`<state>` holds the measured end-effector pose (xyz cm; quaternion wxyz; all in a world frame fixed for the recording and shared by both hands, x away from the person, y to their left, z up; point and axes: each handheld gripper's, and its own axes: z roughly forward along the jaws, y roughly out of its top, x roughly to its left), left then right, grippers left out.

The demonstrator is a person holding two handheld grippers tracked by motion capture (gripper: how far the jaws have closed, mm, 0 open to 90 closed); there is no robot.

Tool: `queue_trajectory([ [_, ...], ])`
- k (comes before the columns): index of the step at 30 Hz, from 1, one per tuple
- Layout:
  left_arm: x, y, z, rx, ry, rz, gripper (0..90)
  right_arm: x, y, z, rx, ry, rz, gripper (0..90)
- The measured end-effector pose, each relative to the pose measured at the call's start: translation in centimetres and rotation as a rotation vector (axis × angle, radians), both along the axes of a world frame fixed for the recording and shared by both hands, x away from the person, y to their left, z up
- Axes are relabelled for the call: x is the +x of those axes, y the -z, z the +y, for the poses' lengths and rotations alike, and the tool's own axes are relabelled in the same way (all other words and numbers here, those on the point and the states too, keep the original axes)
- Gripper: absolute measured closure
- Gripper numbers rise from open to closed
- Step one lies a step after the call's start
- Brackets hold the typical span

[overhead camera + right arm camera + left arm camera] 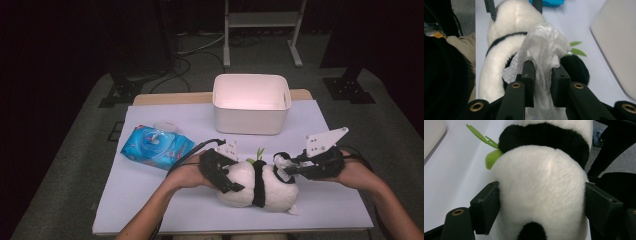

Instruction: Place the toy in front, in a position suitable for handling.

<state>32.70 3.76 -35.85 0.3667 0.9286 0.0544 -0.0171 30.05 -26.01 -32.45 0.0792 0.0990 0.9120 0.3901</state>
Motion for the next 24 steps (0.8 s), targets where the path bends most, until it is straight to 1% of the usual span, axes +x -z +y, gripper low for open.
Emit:
queue_trajectory([
  [3,0.0,-0.1,-0.1,0.009,0.001,-0.005,20.9,0.0,-0.2,0.9,-0.004,-0.025,-0.003,74.9],
  [4,0.0,-0.1,-0.1,0.009,0.001,-0.005,20.9,0.0,-0.2,0.9,-0.004,-0.025,-0.003,74.9],
  [5,0.0,-0.1,-0.1,0.009,0.000,-0.006,20.9,0.0,-0.3,1.1,-0.001,-0.036,0.003,74.8],
  [8,0.0,0.0,-0.1,0.014,-0.012,-0.006,21.0,-0.1,-0.4,1.5,-0.016,-0.043,0.001,74.6],
  [12,0.0,0.0,0.1,0.010,-0.013,-0.007,21.3,-0.1,-0.5,1.0,-0.021,-0.038,0.004,74.6],
  [17,0.1,0.1,0.2,0.003,-0.014,-0.001,21.3,-0.4,-0.5,0.4,-0.028,-0.028,0.018,74.3],
  [20,0.2,0.2,0.3,0.000,-0.019,0.011,21.3,-0.6,-0.6,-0.1,-0.051,-0.019,0.028,74.1],
  [21,0.3,0.2,0.3,-0.002,-0.019,0.011,21.3,-0.7,-0.5,-0.4,-0.057,-0.015,0.025,73.8],
  [22,0.3,0.2,0.3,-0.002,-0.017,0.010,21.3,-0.8,-0.5,-0.4,-0.058,-0.011,0.030,73.8],
  [24,0.3,0.1,0.2,0.004,-0.023,0.011,21.3,-0.8,-0.5,-0.5,-0.054,-0.013,0.026,73.8],
])
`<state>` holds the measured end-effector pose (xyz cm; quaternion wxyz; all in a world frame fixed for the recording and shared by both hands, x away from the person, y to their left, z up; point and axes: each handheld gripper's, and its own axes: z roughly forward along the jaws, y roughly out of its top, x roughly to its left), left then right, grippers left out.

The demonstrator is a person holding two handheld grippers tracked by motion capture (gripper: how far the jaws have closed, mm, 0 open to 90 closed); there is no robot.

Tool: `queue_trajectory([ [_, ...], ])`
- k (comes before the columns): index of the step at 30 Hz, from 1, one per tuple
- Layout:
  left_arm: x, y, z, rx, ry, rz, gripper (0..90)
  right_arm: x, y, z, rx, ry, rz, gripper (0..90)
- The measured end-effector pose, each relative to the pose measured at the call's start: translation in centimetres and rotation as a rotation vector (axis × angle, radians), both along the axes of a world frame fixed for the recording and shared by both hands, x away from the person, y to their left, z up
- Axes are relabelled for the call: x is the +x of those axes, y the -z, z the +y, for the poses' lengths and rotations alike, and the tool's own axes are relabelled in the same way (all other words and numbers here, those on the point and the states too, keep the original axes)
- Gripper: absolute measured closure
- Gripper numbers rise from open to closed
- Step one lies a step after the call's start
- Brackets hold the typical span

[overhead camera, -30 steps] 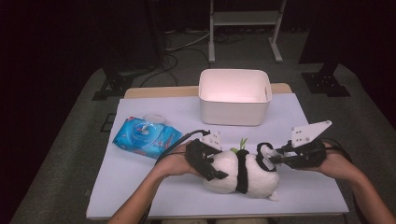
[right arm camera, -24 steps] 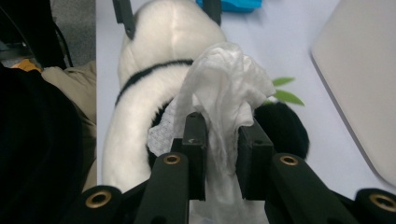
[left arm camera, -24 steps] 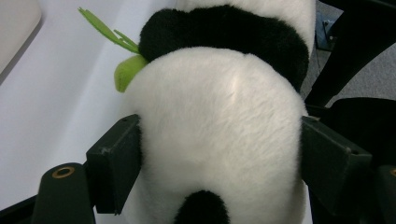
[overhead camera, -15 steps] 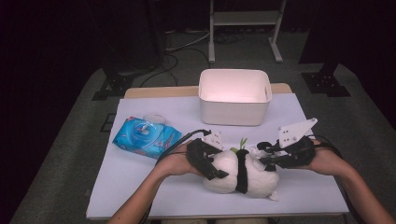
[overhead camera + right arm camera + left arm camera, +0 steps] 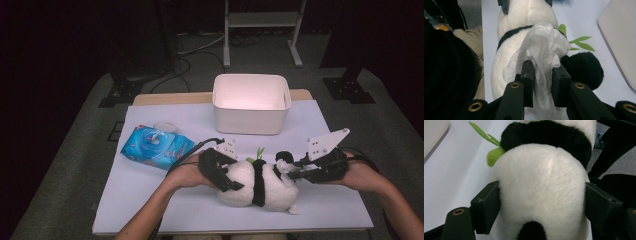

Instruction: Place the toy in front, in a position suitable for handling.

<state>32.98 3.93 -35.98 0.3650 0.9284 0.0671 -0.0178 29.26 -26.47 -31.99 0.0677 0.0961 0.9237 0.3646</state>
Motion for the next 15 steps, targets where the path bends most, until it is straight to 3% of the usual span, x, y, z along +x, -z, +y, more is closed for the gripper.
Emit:
queue_trajectory([
  [8,0.0,-0.1,-0.3,0.012,0.000,0.001,21.3,0.4,0.0,1.3,0.016,-0.025,0.004,73.8],
  [15,-0.4,-0.4,-0.7,0.049,-0.005,-0.033,21.3,1.2,0.1,4.4,0.013,-0.089,0.006,73.7],
])
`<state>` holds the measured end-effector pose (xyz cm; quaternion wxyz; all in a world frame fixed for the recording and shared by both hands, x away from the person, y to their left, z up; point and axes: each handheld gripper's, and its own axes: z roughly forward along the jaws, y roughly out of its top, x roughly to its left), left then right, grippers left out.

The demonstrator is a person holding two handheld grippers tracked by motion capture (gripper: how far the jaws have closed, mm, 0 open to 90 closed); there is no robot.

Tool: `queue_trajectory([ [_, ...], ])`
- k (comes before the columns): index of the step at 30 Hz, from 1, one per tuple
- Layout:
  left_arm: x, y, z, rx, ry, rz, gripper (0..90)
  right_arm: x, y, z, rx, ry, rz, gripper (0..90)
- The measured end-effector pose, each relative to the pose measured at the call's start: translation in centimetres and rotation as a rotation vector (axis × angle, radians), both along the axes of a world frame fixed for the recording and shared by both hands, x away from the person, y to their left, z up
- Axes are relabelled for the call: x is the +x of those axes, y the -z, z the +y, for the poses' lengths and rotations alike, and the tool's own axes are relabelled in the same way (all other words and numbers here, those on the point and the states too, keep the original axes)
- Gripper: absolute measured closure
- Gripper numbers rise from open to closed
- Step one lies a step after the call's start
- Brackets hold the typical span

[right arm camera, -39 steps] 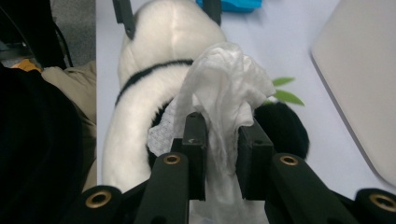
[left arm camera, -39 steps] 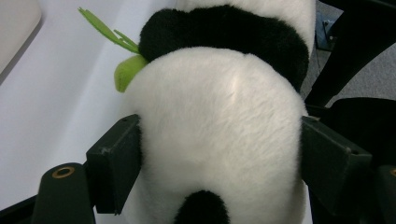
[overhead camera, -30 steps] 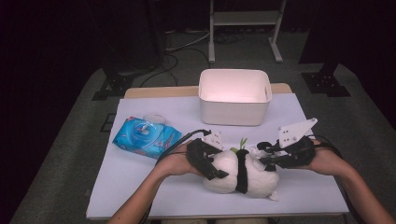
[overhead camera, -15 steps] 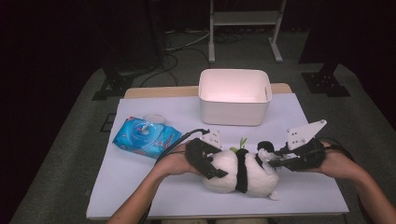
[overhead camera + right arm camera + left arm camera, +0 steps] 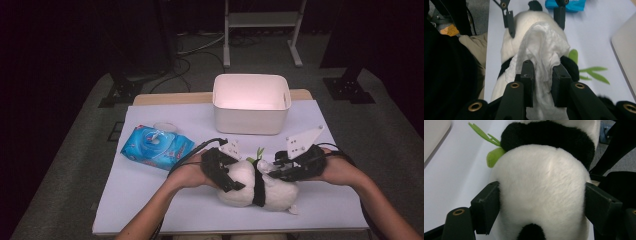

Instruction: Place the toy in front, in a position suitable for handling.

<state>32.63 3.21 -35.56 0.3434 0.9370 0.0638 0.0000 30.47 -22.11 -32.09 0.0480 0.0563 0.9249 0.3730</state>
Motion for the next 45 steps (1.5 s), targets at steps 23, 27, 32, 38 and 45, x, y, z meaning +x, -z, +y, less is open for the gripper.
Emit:
queue_trajectory([
  [23,0.5,0.4,1.0,-0.053,-0.004,0.037,21.4,-0.7,-0.4,-2.5,-0.039,0.056,-0.017,73.6],
  [27,0.7,0.6,1.1,-0.067,-0.008,0.054,21.2,-0.8,-0.3,-3.2,-0.035,0.071,-0.014,73.5],
  [32,0.7,0.4,0.9,-0.052,-0.011,0.055,21.5,-0.8,-0.3,-3.2,-0.029,0.070,-0.020,73.5],
  [38,0.7,0.2,0.6,-0.047,-0.014,0.054,21.4,-0.4,-0.4,-1.5,-0.027,0.038,-0.018,73.5],
  [45,0.6,0.2,0.5,-0.043,-0.012,0.045,21.0,0.1,-0.2,0.8,-0.049,-0.002,-0.026,73.2],
])
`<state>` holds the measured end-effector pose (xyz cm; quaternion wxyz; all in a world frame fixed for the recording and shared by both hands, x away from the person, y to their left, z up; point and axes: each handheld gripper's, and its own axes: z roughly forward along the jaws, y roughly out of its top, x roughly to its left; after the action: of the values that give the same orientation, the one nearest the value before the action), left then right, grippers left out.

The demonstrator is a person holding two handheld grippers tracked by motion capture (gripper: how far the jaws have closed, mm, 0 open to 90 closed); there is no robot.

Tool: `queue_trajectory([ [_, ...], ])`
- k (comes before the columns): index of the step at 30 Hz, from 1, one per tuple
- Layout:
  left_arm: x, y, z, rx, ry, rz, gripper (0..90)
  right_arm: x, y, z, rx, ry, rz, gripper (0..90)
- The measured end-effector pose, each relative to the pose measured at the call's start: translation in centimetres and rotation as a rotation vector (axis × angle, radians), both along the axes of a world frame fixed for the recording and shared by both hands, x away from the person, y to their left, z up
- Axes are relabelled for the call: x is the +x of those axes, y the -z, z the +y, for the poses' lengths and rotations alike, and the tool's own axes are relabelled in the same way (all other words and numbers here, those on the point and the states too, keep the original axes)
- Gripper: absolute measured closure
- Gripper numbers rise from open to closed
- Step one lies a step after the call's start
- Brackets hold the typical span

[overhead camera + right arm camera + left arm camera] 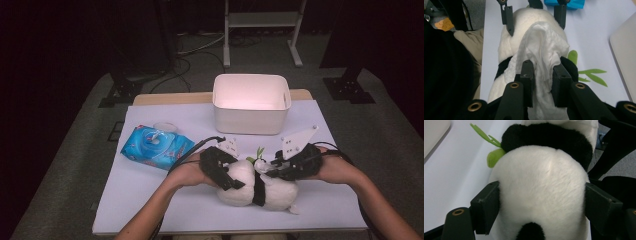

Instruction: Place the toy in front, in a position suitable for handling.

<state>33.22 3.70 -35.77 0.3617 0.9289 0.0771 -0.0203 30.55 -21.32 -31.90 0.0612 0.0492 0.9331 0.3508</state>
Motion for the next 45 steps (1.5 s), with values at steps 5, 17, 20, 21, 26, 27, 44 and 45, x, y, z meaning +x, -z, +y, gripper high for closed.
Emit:
queue_trajectory([
  [5,0.0,0.1,0.4,-0.010,0.007,-0.001,18.5,0.0,0.0,0.7,-0.023,-0.010,-0.014,73.2],
  [17,-0.3,0.3,1.9,-0.044,-0.006,0.003,12.1,-0.3,0.4,-1.1,0.000,0.030,-0.008,73.5],
  [20,-0.4,0.5,2.0,-0.064,-0.005,0.005,11.5,-0.3,0.4,-1.8,0.009,0.038,-0.007,73.5],
  [21,-0.4,0.6,2.1,-0.074,-0.010,0.012,11.4,-0.3,0.4,-1.9,0.009,0.037,-0.008,73.5],
  [26,-0.3,0.9,2.4,-0.087,-0.010,0.019,10.7,-0.5,0.5,-2.3,0.017,0.049,-0.011,73.5],
  [27,-0.3,1.0,2.4,-0.096,-0.014,0.023,10.7,-0.5,0.6,-2.5,0.021,0.053,-0.010,73.5],
  [44,0.2,2.1,1.9,-0.146,-0.006,0.063,9.0,-1.0,1.2,-4.7,0.051,0.099,0.012,73.7],
  [45,0.2,2.1,1.9,-0.146,-0.006,0.063,10.8,-1.0,1.2,-4.7,0.051,0.099,0.012,73.7],
])
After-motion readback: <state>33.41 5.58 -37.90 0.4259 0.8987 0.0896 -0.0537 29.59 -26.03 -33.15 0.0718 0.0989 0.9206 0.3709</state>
